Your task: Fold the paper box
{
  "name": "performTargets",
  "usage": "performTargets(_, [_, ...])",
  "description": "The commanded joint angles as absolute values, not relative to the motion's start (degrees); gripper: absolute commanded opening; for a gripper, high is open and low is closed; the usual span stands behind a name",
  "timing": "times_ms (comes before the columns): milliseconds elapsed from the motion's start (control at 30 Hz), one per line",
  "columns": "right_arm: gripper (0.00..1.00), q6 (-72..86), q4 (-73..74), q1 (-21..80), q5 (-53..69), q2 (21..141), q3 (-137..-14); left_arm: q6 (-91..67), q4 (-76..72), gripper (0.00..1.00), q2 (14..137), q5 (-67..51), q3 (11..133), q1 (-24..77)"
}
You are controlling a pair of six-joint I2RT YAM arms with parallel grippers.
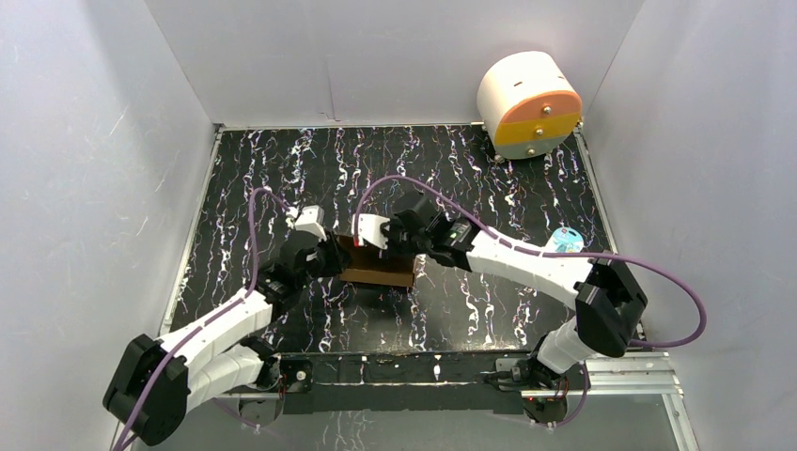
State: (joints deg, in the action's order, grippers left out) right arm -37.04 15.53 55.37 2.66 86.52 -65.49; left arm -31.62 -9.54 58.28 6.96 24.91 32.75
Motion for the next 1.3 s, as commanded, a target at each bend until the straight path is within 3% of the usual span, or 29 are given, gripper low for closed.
performTargets(0, [0.03, -38.8, 12.0, 58.6, -5.3, 86.1, -63.9, -33.8, -10.0, 0.3, 53.0, 6.4, 23.4, 33.0])
performTargets(233, [0.01, -40.2, 8.9, 64.4, -15.2, 86.8, -60.1, -35.1, 0.5, 0.4, 42.8, 6.4, 23.7, 33.0])
performTargets(600, [0.06, -42.0, 6.7, 69.2, -26.0, 91.2, -56.6, -38.7, 18.0, 0.41, 28.7, 15.1, 25.5, 33.0])
performTargets(700, [0.16, -41.3, 6.5, 69.7, -27.1, 91.5, -56.3, -39.2, 17.4, 0.4, 27.2, 17.3, 25.0, 33.0])
performTargets(800, [0.36, -39.0, 8.2, 70.0, -24.9, 90.1, -56.8, -38.9, 15.8, 0.41, 28.4, 18.7, 25.6, 33.0])
performTargets(933, [0.52, -36.2, 8.1, 70.0, -22.6, 85.7, -55.8, -36.9, 11.4, 0.41, 32.3, 18.5, 27.1, 33.0])
performTargets(1200, [0.81, -25.1, 7.9, 69.3, -17.2, 76.2, -55.1, -31.6, 2.8, 0.43, 41.8, 20.0, 31.6, 33.0])
performTargets(1267, [0.84, -21.0, 7.6, 68.4, -16.8, 74.9, -54.9, -30.1, 1.7, 0.45, 44.4, 20.1, 33.2, 33.0])
